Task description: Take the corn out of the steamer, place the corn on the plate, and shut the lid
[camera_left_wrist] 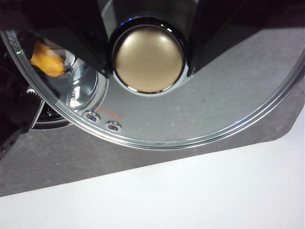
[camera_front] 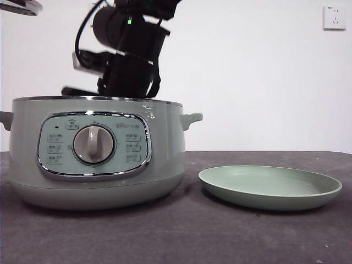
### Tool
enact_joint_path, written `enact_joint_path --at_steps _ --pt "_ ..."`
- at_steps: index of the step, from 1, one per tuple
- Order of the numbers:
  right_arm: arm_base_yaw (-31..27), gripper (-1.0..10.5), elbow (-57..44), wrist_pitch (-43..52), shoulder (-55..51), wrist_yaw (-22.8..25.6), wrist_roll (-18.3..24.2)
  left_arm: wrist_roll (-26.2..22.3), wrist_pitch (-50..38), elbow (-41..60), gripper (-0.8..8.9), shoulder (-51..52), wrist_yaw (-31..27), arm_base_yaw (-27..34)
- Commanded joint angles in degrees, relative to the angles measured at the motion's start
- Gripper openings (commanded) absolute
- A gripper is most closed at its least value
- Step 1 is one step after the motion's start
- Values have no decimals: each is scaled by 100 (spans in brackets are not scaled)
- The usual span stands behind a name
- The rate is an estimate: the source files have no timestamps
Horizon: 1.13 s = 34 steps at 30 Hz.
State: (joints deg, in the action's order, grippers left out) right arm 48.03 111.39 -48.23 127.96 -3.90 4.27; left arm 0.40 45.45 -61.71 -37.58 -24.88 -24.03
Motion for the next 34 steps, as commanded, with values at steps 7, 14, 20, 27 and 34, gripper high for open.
enact_joint_path --at_steps 7,14,20,27,34 --pt "87 -16 26 -22 -199 205 -35 -44 -162 -28 -9 61 -28 -2" --pt "-15 -15 26 -745 -901 428 -28 -46 -446 -28 -9 35 81 -2" --pt "-345 -16 26 -1746 -1493 433 -33 -48 -855 -28 -9 -304 514 -2" --pt "-1001 -16 26 -2579 -1764 774 -273 -44 -1327 -28 -9 -1060 1309 -2" --pt "-1696 -16 -160 -3036 -1775 879 -562 61 -1628 -28 -9 -1545 1779 -2"
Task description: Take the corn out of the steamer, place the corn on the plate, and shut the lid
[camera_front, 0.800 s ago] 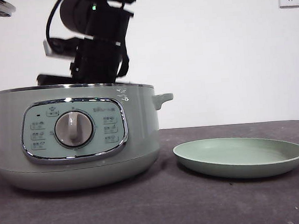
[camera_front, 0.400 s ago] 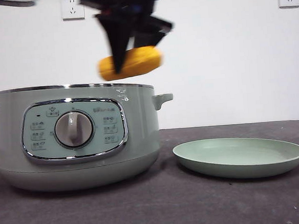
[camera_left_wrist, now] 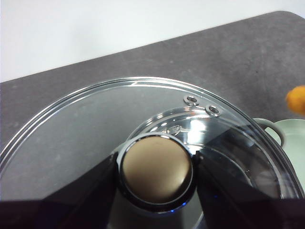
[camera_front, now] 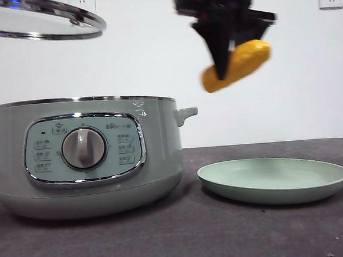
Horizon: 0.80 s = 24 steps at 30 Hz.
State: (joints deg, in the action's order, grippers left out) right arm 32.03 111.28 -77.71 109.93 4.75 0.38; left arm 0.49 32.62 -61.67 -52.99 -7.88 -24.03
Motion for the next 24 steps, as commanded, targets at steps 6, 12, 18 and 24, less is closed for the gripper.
enact_joint_path --at_steps 6,12,18,24 --pt "-448 -16 -643 -24 22 13 -190 101 -490 -33 -9 -131 90 -2" --pt "-498 -16 -1676 699 20 7 -254 101 -560 -33 -9 -133 90 -2" --pt "-404 -16 -2708 1814 20 9 -356 101 -597 -33 -9 -136 85 -2" --pt "-372 -16 -3480 2879 20 4 -398 98 -603 -33 -9 -136 83 -2"
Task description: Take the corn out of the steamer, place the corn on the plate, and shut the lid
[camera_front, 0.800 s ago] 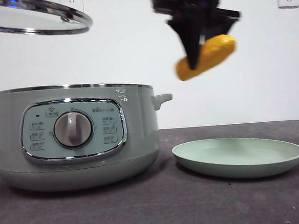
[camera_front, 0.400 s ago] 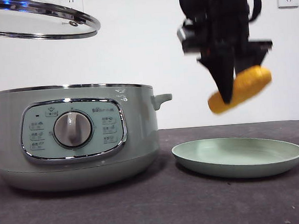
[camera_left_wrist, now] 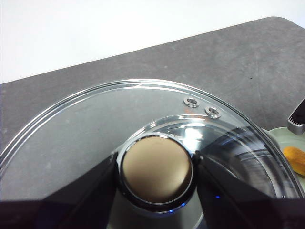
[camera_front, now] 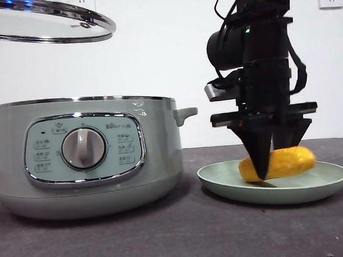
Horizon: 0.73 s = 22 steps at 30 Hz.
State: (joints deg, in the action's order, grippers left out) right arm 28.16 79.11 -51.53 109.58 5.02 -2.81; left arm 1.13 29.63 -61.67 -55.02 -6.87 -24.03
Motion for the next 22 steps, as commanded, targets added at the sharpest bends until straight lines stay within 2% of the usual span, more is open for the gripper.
enact_joint_path --at_steps 1,3,8,10,15,22 --pt "13 -15 -348 358 55 -22 -79 35 -304 -33 -9 68 -20 -2" --pt "13 20 -507 525 55 -26 -81 35 -304 -33 -9 68 -20 -2" --pt "15 256 -595 551 55 -24 -188 35 -306 -33 -9 68 -17 -2" --pt "13 293 -595 566 42 -17 -195 35 -304 -33 -9 68 -17 -2" --pt "13 293 -592 564 -212 -17 -210 37 -304 -33 -9 66 -15 -2" --pt "13 291 -592 527 -1318 -31 -210 70 -330 -33 -9 -33 66 -2"
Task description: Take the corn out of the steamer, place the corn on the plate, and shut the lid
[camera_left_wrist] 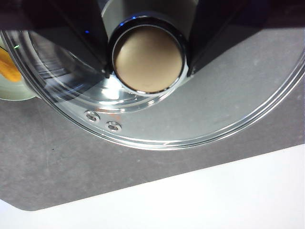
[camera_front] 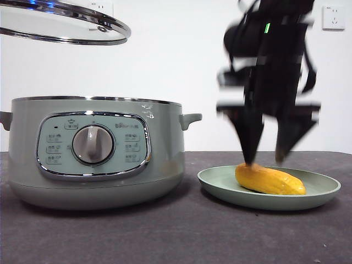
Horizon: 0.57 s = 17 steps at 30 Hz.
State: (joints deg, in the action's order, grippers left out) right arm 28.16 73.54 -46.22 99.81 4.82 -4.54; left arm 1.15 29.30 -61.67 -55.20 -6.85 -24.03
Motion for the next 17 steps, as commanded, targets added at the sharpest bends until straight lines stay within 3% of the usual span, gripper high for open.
enact_joint_path --at_steps 1,9,17 --pt "13 288 -35 -33 -516 -26 -37 79 -317 -33 -9 -63 155 -2" --pt "13 284 -35 -483 -1971 -26 -37 236 -533 -33 -9 -769 833 -39" --pt "7 283 -35 -944 -2962 -13 -37 232 -872 -33 -9 -1576 863 -155"
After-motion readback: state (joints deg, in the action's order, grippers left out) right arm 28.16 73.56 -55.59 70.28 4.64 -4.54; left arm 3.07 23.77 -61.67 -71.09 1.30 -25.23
